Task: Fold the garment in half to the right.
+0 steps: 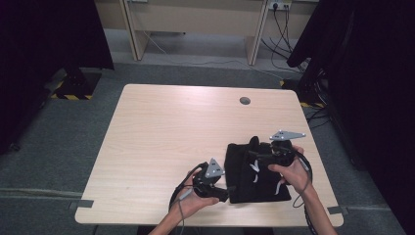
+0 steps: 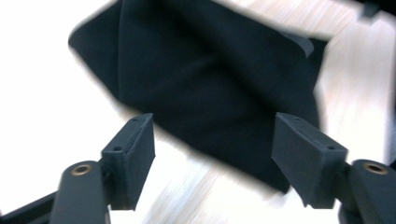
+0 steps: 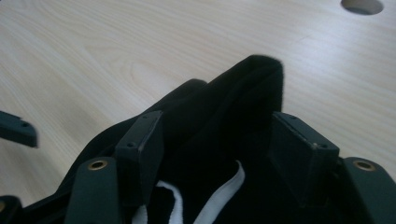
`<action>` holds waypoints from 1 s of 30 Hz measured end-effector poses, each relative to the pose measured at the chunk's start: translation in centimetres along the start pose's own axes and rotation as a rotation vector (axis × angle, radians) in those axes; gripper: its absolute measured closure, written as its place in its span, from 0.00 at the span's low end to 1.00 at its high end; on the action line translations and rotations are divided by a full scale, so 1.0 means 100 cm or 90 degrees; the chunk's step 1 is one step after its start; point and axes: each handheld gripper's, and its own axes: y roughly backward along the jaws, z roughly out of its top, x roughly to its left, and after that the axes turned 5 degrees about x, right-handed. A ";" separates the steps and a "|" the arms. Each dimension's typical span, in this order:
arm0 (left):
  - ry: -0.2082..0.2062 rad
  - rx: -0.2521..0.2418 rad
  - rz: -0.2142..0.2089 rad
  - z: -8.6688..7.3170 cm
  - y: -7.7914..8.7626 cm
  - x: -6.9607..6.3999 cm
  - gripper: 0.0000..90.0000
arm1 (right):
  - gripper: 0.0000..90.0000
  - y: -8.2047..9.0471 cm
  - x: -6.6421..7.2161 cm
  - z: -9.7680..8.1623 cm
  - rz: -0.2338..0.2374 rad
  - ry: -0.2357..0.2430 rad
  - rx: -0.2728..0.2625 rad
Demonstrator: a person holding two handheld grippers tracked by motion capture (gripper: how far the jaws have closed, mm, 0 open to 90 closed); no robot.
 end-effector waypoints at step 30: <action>0.011 0.031 0.084 -0.027 -0.011 0.007 0.15 | 0.25 0.011 0.005 -0.027 -0.007 -0.028 0.009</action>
